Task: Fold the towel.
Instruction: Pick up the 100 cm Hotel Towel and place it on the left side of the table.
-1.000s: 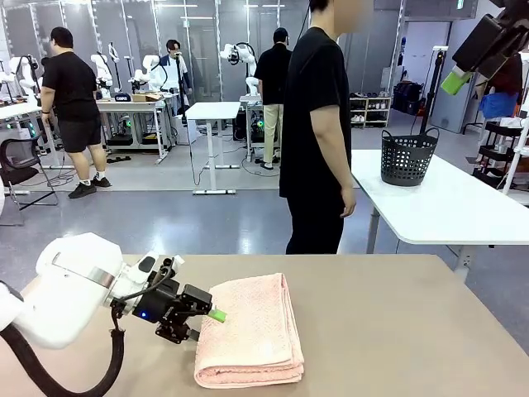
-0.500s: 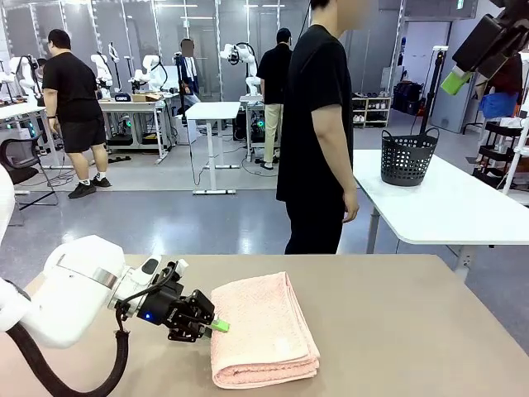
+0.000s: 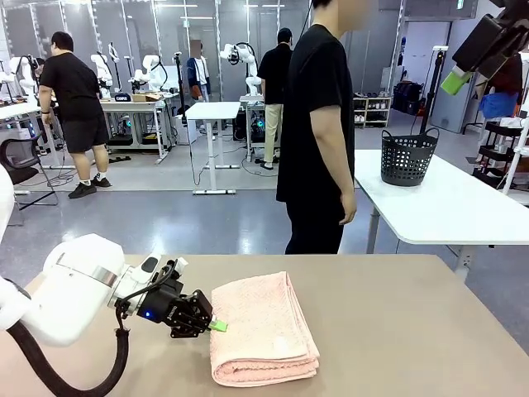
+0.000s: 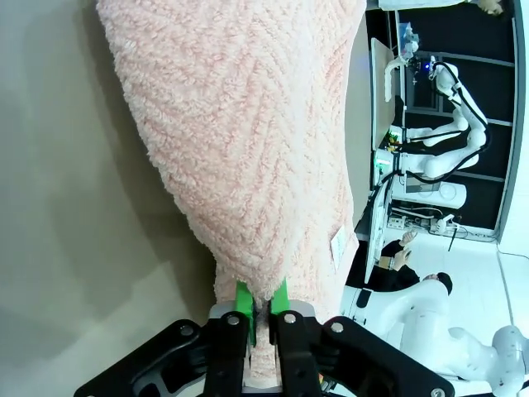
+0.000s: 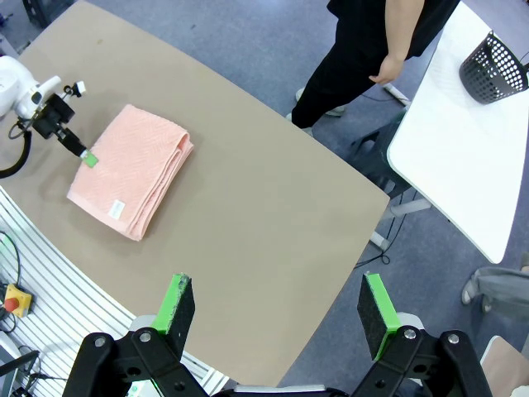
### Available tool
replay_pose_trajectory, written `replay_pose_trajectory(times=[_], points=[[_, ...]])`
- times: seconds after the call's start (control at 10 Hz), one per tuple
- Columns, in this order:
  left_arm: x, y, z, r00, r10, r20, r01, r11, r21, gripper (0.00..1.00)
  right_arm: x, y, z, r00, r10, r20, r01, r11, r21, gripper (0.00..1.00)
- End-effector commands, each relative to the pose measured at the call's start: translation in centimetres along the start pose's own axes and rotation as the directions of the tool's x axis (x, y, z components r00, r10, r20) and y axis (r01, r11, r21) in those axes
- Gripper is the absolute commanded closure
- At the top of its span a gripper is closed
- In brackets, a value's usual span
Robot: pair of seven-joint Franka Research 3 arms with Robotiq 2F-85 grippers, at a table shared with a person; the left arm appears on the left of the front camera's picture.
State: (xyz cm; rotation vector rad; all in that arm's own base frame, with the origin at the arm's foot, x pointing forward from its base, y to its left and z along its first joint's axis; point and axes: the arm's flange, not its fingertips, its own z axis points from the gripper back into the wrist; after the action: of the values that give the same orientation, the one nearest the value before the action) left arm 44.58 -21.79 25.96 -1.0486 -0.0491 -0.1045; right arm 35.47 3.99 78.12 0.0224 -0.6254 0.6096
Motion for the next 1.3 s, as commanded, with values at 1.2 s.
replay_pose_trajectory(times=[1.2], points=[[0.2,0.0,13.2,0.999,-0.007,0.052,0.003,0.997,0.082,0.91,-0.1,0.0,0.0,1.000,0.002,-0.001,-0.002,1.000,0.000,0.00]])
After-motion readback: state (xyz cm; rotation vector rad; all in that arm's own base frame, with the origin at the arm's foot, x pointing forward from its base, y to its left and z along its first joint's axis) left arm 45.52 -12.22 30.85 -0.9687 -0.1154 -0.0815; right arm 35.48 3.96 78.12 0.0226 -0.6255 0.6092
